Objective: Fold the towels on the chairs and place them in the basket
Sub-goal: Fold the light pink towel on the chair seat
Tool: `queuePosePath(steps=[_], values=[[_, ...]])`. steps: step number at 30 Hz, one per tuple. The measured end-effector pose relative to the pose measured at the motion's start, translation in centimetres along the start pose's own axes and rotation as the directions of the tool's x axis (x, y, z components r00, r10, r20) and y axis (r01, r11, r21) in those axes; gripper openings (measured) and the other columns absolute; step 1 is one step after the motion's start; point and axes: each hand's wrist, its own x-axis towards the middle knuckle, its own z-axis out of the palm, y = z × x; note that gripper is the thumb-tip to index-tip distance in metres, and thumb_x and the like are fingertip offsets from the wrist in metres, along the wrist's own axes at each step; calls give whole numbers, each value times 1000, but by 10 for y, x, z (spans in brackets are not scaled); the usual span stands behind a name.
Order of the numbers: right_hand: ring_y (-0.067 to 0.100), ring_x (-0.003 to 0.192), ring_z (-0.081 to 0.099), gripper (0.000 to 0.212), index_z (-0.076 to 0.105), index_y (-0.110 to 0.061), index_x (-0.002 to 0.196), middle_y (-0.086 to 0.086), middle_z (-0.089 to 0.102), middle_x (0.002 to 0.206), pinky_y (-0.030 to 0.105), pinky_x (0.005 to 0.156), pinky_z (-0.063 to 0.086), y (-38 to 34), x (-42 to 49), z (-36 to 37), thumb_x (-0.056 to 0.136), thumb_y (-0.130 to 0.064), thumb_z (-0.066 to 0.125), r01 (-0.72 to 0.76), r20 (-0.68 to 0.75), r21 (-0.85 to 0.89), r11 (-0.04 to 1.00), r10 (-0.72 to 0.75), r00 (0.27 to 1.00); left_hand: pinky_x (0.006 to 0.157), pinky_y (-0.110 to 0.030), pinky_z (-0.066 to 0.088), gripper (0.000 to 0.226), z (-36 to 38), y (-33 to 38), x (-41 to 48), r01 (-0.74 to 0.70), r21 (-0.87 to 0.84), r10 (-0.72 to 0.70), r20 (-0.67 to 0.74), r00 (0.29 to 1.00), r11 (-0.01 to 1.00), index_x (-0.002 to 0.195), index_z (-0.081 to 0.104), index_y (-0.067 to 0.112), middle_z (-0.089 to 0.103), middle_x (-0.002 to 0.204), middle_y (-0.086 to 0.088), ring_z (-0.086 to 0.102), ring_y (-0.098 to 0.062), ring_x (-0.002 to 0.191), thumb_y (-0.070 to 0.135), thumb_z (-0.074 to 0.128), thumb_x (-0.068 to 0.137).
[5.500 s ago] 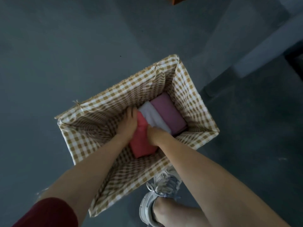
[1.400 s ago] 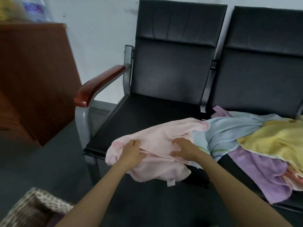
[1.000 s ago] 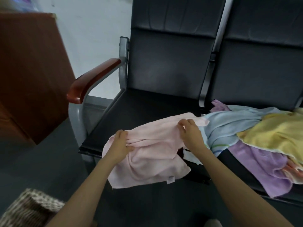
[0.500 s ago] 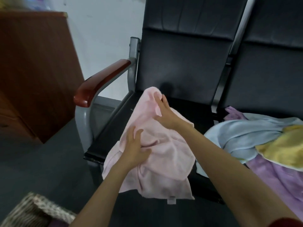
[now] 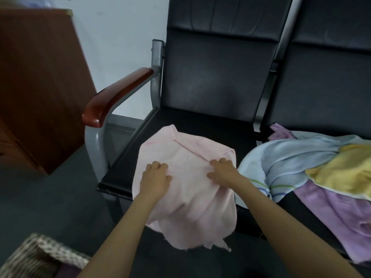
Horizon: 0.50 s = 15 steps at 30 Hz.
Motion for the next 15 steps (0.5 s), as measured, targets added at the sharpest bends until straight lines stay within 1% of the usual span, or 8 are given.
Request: queuePosePath(steps=[3, 5, 7, 9, 12, 13, 14, 15], values=[[34, 133, 24, 55, 23, -23, 146, 12, 25, 146, 43, 104, 33, 1, 6, 3, 97, -40, 40, -37, 29, 2, 999, 37, 999, 112, -35, 23, 48, -2, 0, 6, 42, -67, -36, 90, 995, 997, 141, 38, 20, 27, 150, -3, 22, -24, 137, 34, 46, 96], [36, 133, 24, 55, 18, -25, 148, 12, 24, 147, 43, 102, 35, 0, 11, 2, 99, -38, 38, -48, -25, 16, 999, 49, 998, 113, -39, 21, 55, -6, 3, 13, 58, -22, -54, 153, 987, 998, 145, 31, 24, 20, 154, -1, 17, -26, 140, 39, 47, 94], [36, 128, 33, 49, 21, -24, 146, 12, 28, 143, 41, 94, 41, 3, 23, -1, 100, -32, 36, -64, -96, 8, 998, 64, 993, 109, -43, 24, 60, -12, 6, 26, 52, 36, -58, 204, 977, 998, 145, 30, 25, 22, 152, 0, 19, -27, 137, 42, 49, 91], [34, 117, 44, 40, 31, -21, 140, 12, 34, 136, 39, 85, 45, 7, 34, -5, 100, -24, 36, -76, -153, -1, 997, 75, 985, 106, -44, 26, 60, -16, 7, 41, 40, 65, -53, 228, 972, 997, 142, 32, 27, 24, 148, 1, 22, -27, 134, 47, 50, 88], [30, 106, 52, 30, 41, -17, 129, 12, 43, 125, 36, 82, 48, 13, 54, -12, 99, -19, 35, -48, -181, -29, 998, 42, 983, 105, -43, 27, 60, -12, 7, 58, -1, 100, -20, 207, 978, 995, 136, 39, 29, 27, 146, 1, 26, -26, 132, 59, 50, 85], [29, 103, 54, 28, 44, -15, 125, 12, 47, 122, 36, 82, 48, 15, 61, -16, 99, -18, 37, -34, -169, -9, 999, 32, 985, 106, -44, 27, 58, -8, 7, 63, -15, 112, -5, 182, 983, 994, 130, 41, 29, 29, 144, 0, 26, -25, 132, 62, 51, 83], [28, 98, 56, 26, 47, -13, 122, 12, 50, 119, 35, 81, 49, 17, 71, -24, 97, -16, 41, -36, -170, 73, 997, 49, 984, 107, -44, 25, 57, -4, 6, 68, -30, 118, 12, 154, 988, 993, 123, 42, 29, 30, 141, 0, 26, -24, 132, 65, 52, 81], [27, 93, 58, 24, 48, -11, 118, 12, 54, 115, 35, 79, 50, 20, 81, -34, 94, -12, 47, -52, -193, 223, 974, 97, 976, 109, -46, 22, 57, -1, 4, 74, -41, 110, 26, 137, 990, 993, 117, 41, 29, 31, 139, 1, 24, -23, 133, 69, 52, 78]])
